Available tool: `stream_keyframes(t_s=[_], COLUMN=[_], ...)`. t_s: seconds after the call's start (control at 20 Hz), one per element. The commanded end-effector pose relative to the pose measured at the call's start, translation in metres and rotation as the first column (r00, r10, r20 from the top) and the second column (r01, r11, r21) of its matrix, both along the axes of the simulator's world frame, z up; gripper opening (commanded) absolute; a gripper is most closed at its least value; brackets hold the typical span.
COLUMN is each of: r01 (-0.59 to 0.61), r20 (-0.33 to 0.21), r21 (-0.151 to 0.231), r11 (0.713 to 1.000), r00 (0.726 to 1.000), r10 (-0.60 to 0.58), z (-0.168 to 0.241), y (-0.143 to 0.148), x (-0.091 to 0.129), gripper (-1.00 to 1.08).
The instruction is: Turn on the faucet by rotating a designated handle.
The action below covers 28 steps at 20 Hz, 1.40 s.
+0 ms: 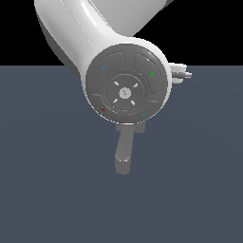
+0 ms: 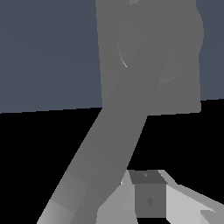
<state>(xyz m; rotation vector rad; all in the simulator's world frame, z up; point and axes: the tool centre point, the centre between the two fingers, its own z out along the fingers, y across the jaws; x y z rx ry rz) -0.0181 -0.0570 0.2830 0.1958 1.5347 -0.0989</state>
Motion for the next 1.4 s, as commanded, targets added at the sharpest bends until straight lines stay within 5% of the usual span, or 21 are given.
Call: stream_keyframes(t_s=[0.0, 0.55, 0.6, 0.65, 1.35], r01=[-0.035, -0.046, -0.009, -0.004, -0.033], r20=[-0.028, -0.038, 0.044, 0.057, -0.01], r21=[-0.038, -0.069, -0.022, -0.014, -0.053], r11=[0.999, 0.997, 1.0, 1.0, 0.998], r00=[0.999, 0.998, 0.999, 0.998, 0.999], r10=[0.034, 0.044, 0.01, 0.005, 0.033], z=[0.0, 0.001, 0.007, 0.013, -0.03], y=[-0.006, -0.04, -0.038, -0.044, -0.074], x=[0.004, 0.004, 0.005, 0.0, -0.001], gripper=[-1.0, -1.0, -1.0, -1.0, -1.0])
